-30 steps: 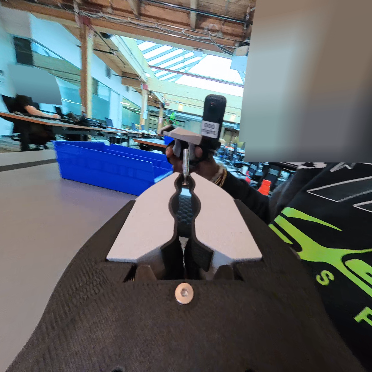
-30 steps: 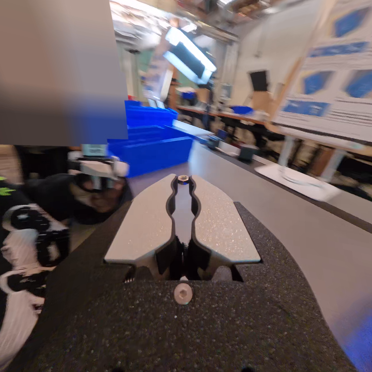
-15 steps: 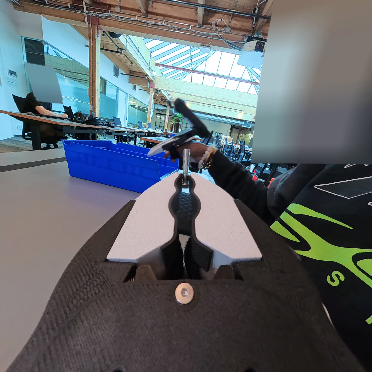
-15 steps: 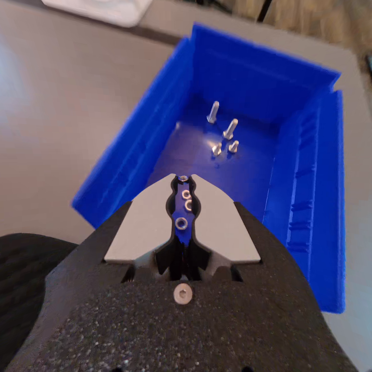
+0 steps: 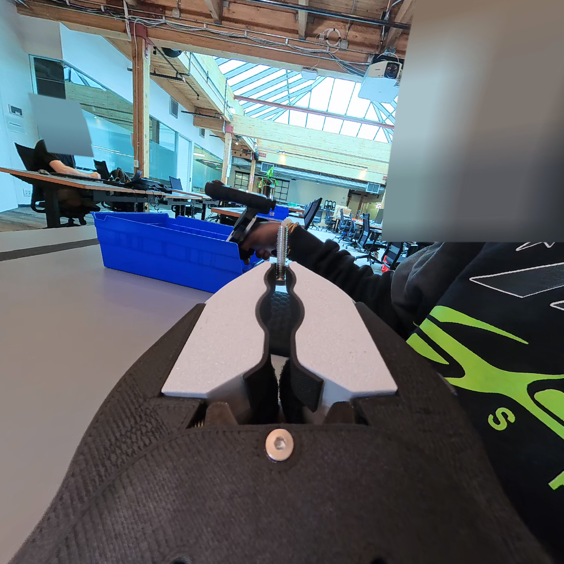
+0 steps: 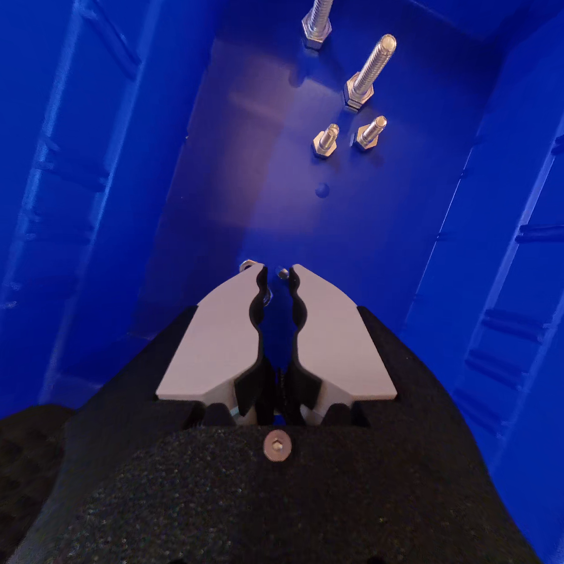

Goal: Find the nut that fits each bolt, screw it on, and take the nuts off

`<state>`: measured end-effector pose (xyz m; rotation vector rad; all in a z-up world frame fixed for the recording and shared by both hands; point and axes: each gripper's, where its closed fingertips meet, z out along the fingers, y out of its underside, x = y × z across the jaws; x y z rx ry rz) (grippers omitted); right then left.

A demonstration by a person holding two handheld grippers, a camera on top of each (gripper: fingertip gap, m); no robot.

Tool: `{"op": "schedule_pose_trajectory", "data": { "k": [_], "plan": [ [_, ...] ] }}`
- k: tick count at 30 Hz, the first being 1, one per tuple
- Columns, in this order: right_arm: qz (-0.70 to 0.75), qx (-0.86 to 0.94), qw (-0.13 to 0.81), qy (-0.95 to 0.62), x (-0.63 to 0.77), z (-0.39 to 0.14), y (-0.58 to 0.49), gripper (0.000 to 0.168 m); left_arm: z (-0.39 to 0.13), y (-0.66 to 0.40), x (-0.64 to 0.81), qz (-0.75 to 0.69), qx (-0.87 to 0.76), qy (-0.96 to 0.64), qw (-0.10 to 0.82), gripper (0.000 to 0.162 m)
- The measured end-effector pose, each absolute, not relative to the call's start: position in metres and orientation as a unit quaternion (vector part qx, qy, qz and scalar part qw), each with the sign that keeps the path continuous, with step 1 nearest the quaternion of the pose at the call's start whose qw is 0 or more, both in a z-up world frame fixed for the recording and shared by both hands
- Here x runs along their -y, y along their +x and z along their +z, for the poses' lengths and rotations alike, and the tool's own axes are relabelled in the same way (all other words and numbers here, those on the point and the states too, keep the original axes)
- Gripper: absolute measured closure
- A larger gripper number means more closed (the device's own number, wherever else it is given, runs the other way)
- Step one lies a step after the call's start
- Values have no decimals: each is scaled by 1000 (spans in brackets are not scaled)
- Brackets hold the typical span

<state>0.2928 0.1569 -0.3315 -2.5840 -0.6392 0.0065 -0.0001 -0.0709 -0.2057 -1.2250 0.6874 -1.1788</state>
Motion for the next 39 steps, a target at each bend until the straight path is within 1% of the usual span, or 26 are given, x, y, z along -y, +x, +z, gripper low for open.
{"op": "schedule_pose_trajectory", "data": {
  "k": [5, 11, 13, 15, 18, 20, 23, 26, 30, 35, 39],
  "plan": [
    [8, 227, 240, -944, -158, -333, 295, 153, -206, 0, 71, -510, -299, -530, 608, 156],
    [16, 230, 299, -926, -156, -311, 285, 149, -206, 1, 71, -509, -299, -532, 607, 156],
    [20, 236, 342, -909, -156, -293, 275, 147, -206, 1, 71, -508, -300, -532, 607, 156],
    [48, 255, 408, -875, -153, -266, 253, 146, -207, 1, 71, -508, -301, -532, 607, 156],
    [132, 311, 500, -797, -132, -221, 202, 144, -207, 1, 71, -506, -302, -532, 607, 156],
    [215, 363, 534, -733, -102, -194, 159, 142, -207, 2, 71, -506, -304, -532, 607, 156],
    [372, 444, 517, -630, -35, -165, 95, 142, -207, 2, 72, -504, -306, -532, 607, 156],
    [455, 496, 477, -565, 18, -155, 55, 142, -208, 3, 72, -502, -309, -532, 607, 156],
    [488, 532, 430, -542, 50, -163, 24, 144, -208, 3, 73, -500, -311, -532, 608, 156],
    [500, 563, 388, -532, 67, -180, 2, 151, -208, 4, 74, -499, -315, -532, 607, 156],
    [499, 574, 378, -528, 71, -187, -6, 152, -209, 5, 74, -498, -317, -532, 607, 156]
  ]
}}
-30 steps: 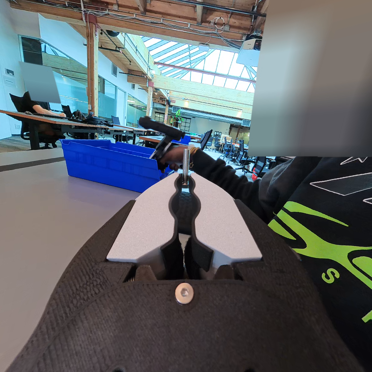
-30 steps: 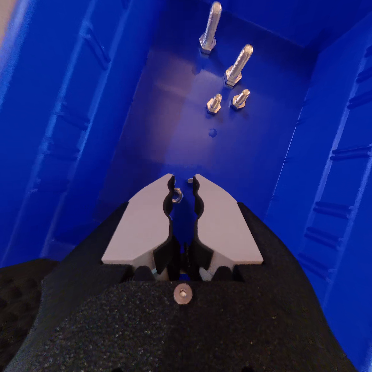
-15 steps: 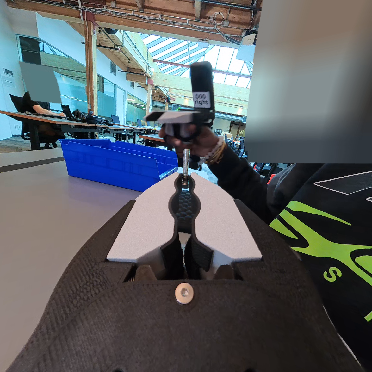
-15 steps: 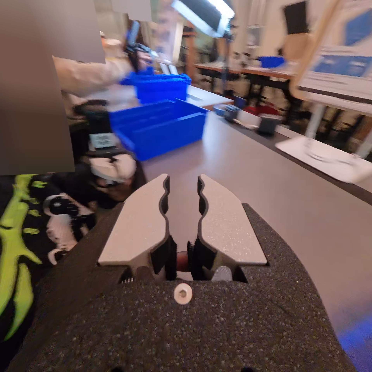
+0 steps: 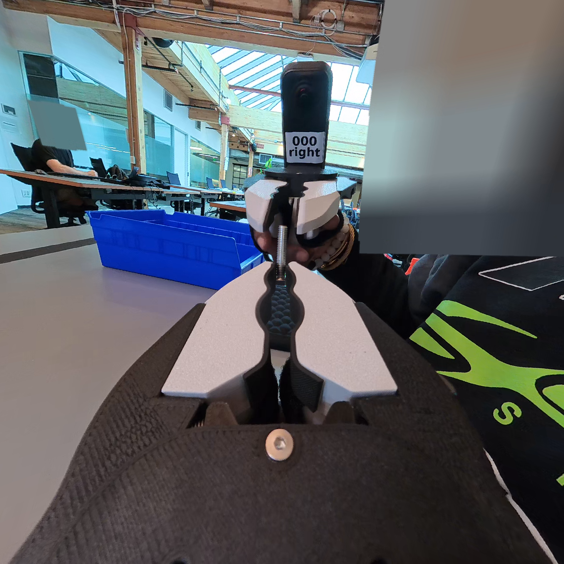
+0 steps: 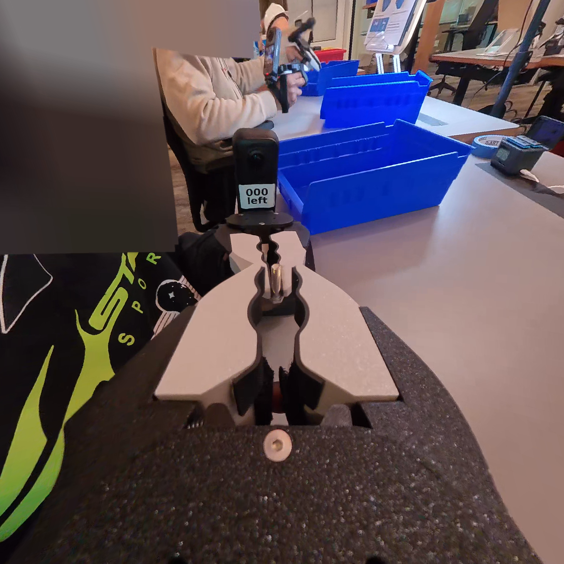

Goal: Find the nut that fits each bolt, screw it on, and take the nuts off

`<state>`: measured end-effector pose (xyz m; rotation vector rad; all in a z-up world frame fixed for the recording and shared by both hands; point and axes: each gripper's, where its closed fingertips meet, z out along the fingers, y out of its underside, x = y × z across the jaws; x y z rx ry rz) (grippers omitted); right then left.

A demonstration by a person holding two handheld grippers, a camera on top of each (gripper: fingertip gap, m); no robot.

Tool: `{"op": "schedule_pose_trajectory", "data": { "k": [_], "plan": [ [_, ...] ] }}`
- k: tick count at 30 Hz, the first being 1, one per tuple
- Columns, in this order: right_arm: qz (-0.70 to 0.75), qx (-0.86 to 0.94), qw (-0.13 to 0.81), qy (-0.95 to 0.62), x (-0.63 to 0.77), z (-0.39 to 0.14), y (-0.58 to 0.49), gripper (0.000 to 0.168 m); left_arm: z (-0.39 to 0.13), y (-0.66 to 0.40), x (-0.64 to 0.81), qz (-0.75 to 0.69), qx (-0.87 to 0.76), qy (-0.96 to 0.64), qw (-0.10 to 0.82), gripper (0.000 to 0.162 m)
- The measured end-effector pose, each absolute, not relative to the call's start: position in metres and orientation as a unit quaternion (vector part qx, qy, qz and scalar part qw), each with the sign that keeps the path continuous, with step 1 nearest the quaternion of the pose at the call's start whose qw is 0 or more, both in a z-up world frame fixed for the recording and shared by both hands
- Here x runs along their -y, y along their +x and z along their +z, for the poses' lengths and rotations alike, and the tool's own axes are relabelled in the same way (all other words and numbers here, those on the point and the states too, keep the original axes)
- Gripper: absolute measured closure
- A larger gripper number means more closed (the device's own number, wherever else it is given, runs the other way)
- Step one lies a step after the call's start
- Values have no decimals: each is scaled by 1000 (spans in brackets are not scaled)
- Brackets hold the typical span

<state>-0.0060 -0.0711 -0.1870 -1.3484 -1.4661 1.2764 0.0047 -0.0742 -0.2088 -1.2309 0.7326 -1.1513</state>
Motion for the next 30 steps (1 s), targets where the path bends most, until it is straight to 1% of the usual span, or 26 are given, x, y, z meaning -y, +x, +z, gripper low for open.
{"op": "schedule_pose_trajectory", "data": {
  "k": [7, 12, 13, 16, 20, 22, 24, 27, 30],
  "plan": [
    [498, 583, 375, -520, 74, -189, -10, 162, -209, 5, 75, -497, -319, -532, 607, 156],
    [496, 583, 378, -520, 73, -188, -7, 163, -209, 5, 74, -495, -315, -533, 609, 156],
    [494, 581, 382, -522, 71, -187, -6, 162, -208, 5, 74, -497, -314, -532, 610, 153],
    [474, 562, 414, -538, 55, -178, 6, 162, -209, 4, 70, -496, -302, -540, 609, 136],
    [380, 484, 512, -600, -6, -149, 52, 162, -209, 3, 67, -491, -293, -548, 610, 121],
    [301, 425, 568, -637, -48, -135, 91, 162, -210, 3, 66, -492, -292, -549, 610, 118],
    [221, 365, 602, -675, -88, -128, 135, 162, -210, 4, 66, -494, -290, -549, 608, 118],
    [139, 298, 601, -729, -138, -142, 189, 162, -210, 3, 65, -495, -286, -550, 608, 118],
    [103, 252, 565, -778, -176, -176, 224, 162, -209, 2, 64, -497, -282, -551, 609, 118]
  ]
}}
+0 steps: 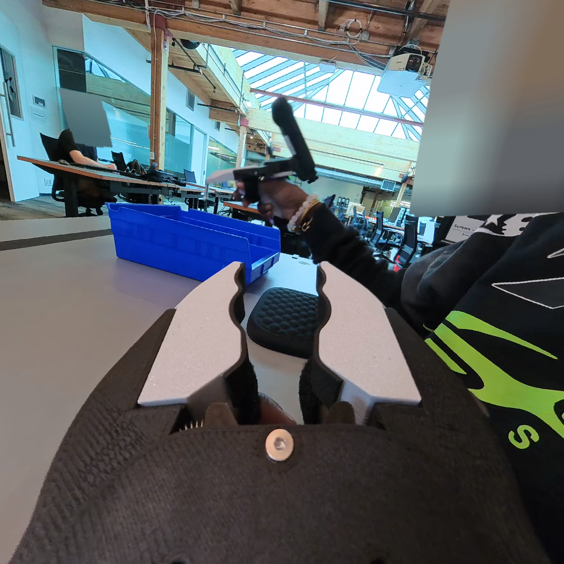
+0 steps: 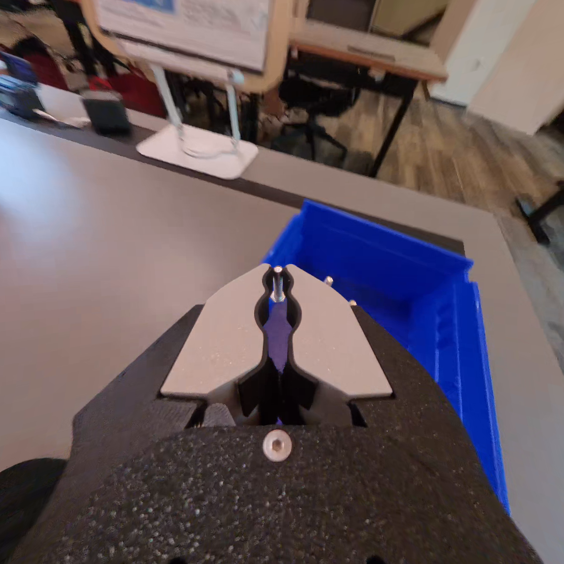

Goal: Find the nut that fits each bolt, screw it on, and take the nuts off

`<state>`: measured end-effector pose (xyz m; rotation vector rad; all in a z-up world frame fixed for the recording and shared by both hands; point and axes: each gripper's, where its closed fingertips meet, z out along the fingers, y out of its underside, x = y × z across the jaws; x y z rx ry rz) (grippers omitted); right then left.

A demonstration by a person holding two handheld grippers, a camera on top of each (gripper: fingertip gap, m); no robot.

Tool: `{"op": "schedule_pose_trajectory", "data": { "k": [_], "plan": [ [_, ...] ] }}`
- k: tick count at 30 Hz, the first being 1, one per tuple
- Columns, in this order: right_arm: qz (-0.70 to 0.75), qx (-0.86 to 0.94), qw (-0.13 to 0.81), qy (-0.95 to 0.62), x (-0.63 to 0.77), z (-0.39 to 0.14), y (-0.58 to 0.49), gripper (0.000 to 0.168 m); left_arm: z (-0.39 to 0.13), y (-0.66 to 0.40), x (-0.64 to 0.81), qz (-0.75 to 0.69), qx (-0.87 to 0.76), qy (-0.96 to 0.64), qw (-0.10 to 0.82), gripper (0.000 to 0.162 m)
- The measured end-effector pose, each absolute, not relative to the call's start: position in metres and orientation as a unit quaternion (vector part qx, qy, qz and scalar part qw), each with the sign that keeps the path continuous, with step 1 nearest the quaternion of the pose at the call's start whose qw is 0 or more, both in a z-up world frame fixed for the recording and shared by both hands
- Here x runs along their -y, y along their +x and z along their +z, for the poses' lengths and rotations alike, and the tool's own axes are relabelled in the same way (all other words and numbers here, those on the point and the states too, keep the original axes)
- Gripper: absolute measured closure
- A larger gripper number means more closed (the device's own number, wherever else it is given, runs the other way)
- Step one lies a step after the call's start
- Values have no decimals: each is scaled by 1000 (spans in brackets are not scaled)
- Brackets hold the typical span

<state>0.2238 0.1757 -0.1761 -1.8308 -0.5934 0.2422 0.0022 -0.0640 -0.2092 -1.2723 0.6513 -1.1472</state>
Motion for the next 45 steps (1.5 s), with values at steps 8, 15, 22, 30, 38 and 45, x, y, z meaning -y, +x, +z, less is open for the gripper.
{"op": "schedule_pose_trajectory", "data": {
  "k": [8, 15, 22, 30, 38, 45],
  "plan": [
    [106, 200, 468, -854, -224, -258, 249, 162, -209, 1, 62, -500, -276, -554, 605, 118],
    [92, 183, 431, -878, -238, -293, 257, 162, -210, 2, 62, -499, -277, -555, 605, 118],
    [86, 171, 408, -893, -241, -315, 264, 161, -210, 2, 61, -497, -278, -555, 606, 118],
    [78, 166, 430, -884, -238, -299, 265, 150, -210, 3, 60, -497, -278, -556, 606, 118],
    [168, 180, 690, -681, -163, -148, 204, 129, -210, 3, 60, -494, -280, -557, 606, 118],
    [305, 330, 660, -601, -56, -160, 118, 129, -210, 0, 60, -471, -289, -570, 608, 118]
  ]
}}
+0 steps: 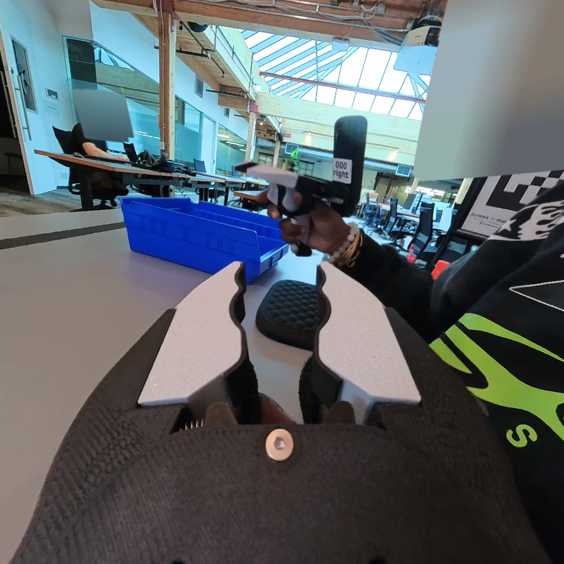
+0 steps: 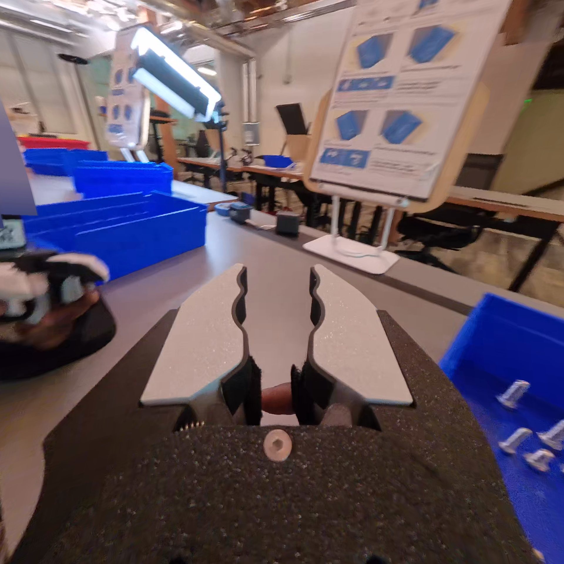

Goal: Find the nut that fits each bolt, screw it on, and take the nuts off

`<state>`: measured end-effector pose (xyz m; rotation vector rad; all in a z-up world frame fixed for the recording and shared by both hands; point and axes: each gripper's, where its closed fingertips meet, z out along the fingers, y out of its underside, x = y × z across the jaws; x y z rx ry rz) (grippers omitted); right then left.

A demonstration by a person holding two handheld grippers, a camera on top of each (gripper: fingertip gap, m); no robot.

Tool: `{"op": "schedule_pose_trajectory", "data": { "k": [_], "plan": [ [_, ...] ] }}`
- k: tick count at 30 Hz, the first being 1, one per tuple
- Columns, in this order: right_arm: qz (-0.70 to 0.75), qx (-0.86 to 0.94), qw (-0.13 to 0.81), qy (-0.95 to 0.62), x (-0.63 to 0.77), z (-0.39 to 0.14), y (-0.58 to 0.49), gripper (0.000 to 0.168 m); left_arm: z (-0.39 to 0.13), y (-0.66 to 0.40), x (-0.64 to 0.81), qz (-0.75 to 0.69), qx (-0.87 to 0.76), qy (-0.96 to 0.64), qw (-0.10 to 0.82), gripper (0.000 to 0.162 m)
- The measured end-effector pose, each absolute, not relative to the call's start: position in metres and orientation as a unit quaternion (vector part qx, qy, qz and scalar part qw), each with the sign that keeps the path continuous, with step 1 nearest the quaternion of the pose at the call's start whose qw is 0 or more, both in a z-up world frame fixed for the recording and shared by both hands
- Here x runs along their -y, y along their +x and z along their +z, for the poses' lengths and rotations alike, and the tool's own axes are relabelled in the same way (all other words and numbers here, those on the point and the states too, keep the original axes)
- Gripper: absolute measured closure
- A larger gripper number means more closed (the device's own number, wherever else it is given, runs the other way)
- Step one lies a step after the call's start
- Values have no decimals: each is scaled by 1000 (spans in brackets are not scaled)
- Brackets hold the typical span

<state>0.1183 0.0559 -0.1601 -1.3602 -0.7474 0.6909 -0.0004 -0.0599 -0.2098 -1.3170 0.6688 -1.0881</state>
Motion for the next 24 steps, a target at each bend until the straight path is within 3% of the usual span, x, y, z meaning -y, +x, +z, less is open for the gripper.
{"op": "schedule_pose_trajectory", "data": {
  "k": [5, 10, 17, 24],
  "plan": [
    [302, 389, 633, -597, -33, -206, 99, 129, -184, -44, 66, -410, -299, -587, 631, 119],
    [326, 404, 618, -590, -24, -221, 94, 129, -154, -153, 61, -269, -316, -650, 637, 119],
    [331, 399, 617, -593, -28, -228, 95, 130, -211, -289, 13, -72, -363, -822, 432, 121],
    [336, 397, 616, -592, -29, -229, 98, 130, -288, -319, -28, -84, -403, -881, 231, 128]
  ]
}}
